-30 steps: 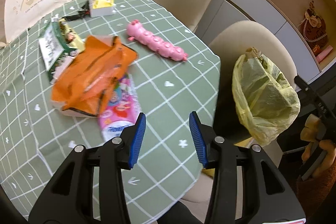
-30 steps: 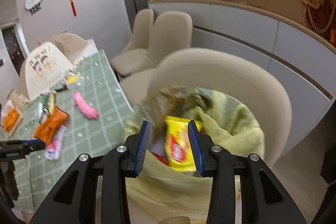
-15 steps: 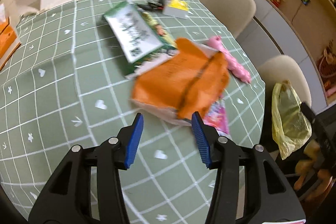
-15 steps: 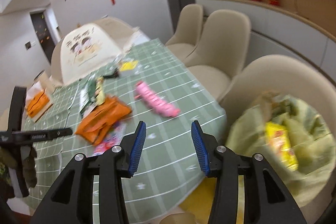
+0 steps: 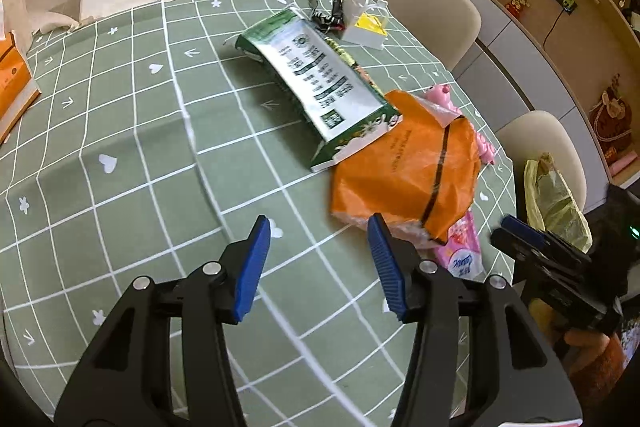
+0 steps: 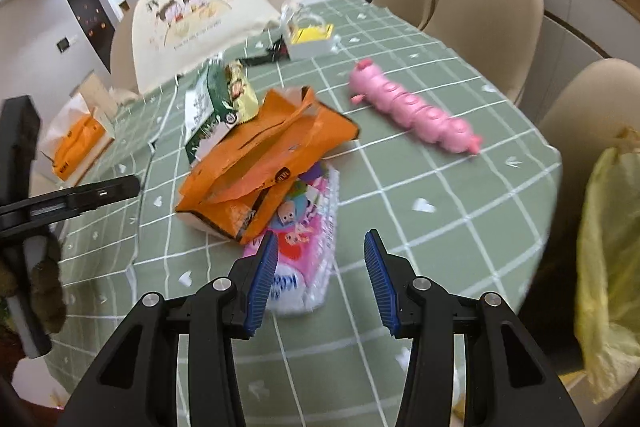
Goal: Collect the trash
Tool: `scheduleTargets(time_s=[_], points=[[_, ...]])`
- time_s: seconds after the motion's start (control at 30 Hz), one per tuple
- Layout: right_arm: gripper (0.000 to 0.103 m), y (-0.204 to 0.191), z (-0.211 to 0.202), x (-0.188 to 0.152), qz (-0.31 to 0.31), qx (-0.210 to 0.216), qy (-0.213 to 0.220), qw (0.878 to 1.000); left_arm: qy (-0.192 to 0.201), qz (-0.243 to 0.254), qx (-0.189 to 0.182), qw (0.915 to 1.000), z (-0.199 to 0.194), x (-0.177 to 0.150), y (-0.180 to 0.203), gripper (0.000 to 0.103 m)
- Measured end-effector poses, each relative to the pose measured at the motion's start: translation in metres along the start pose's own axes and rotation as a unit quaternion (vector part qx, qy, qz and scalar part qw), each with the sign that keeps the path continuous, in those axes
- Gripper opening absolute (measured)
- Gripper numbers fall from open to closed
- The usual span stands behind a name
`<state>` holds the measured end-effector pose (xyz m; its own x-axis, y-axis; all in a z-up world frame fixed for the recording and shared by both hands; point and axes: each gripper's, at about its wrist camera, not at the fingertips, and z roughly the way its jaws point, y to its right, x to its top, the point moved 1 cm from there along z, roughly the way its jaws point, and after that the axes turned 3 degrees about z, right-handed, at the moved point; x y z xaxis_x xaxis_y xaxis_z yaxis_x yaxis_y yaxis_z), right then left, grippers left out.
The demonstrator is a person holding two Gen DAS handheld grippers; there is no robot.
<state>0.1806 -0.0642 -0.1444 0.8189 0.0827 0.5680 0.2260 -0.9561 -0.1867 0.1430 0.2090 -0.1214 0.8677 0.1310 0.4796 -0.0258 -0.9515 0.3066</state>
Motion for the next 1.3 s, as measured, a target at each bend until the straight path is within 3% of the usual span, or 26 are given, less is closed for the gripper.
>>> scheduleTargets(time_s=[0.17, 0.3, 0.47, 0.63, 0.77, 0.83, 0.9, 0.93, 1.07, 1.23, 1.3], points=[[0.043, -0.012, 0.028, 0.007, -0.020, -0.010, -0.008, 1.000, 0.000, 0.003, -0.009, 1.0000, -0.003, 0.003, -0.014, 0.052], [0.043, -0.018, 0.021, 0.008, -0.009, -0.002, 0.007, 1.000, 0.006, -0.002, -0.021, 0.9998, -0.002, 0.014, -0.021, 0.052], [0.043, -0.012, 0.000, 0.005, 0.012, -0.006, 0.021, 1.000, 0.032, -0.061, -0.056, 0.9960, 0.010, 0.053, -0.027, 0.060], [0.043, -0.004, -0.013, 0.001, 0.029, -0.025, 0.027, 0.999, 0.057, -0.113, -0.024, 0.9916, 0.038, 0.112, -0.023, 0.070], [0.043, -0.003, -0.019, -0.001, 0.017, -0.049, 0.026, 0.998, 0.004, -0.096, 0.053, 0.9940, 0.073, 0.138, -0.015, 0.070], [0.043, -0.003, -0.024, 0.002, 0.010, -0.057, 0.033, 0.998, -0.008, -0.085, 0.067, 0.9941, 0.079, 0.138, -0.015, 0.070], [0.043, -0.004, -0.032, 0.013, 0.000, -0.060, 0.051, 0.997, -0.023, -0.082, 0.073, 0.9937, 0.083, 0.131, -0.021, 0.067], [0.043, -0.005, -0.034, 0.019, -0.004, -0.059, 0.057, 0.997, -0.030, -0.085, 0.070, 0.9935, 0.083, 0.127, -0.024, 0.061], [0.043, -0.023, -0.030, 0.066, -0.049, -0.040, 0.083, 0.994, -0.041, -0.076, 0.042, 0.9954, 0.069, 0.108, -0.039, 0.054], [0.043, -0.069, 0.012, 0.137, -0.139, -0.001, 0.078, 0.987, -0.048, -0.047, 0.044, 0.9968, 0.051, 0.092, -0.045, 0.054], [0.043, -0.092, 0.041, 0.161, -0.200, 0.003, 0.070, 0.977, -0.051, -0.037, 0.060, 0.9962, 0.047, 0.087, -0.050, 0.054]])
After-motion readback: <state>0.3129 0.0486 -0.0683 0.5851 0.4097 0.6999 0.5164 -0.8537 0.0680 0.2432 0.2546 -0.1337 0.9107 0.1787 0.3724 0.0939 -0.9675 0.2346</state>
